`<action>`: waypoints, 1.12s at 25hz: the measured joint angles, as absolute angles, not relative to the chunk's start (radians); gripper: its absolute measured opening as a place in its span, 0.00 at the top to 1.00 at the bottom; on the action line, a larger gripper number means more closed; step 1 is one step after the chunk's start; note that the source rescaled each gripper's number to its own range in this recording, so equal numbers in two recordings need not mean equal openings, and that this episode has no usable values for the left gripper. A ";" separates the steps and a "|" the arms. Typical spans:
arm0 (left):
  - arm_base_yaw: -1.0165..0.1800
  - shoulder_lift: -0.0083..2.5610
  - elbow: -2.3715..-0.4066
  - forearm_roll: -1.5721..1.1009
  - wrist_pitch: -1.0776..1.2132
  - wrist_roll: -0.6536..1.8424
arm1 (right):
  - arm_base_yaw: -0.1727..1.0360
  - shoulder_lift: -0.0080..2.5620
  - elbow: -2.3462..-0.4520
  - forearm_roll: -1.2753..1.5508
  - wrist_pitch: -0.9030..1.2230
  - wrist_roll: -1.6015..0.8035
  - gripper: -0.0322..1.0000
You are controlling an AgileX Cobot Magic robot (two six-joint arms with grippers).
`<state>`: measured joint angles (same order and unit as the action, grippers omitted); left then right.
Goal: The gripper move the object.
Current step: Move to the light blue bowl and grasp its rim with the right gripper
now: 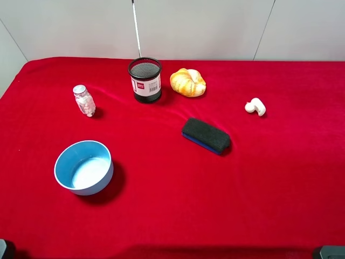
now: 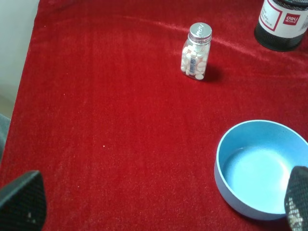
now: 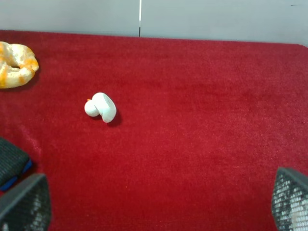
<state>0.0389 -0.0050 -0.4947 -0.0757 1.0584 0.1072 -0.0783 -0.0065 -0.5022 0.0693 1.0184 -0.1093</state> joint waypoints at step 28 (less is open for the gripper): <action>0.039 -0.005 -0.495 -0.076 1.058 0.107 | -0.078 -0.006 -0.502 0.088 1.019 -0.122 0.00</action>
<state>0.0389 -0.0050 -0.4947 -0.0757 1.0584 0.1072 -0.0783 -0.0065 -0.5022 0.0877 1.0192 -0.1218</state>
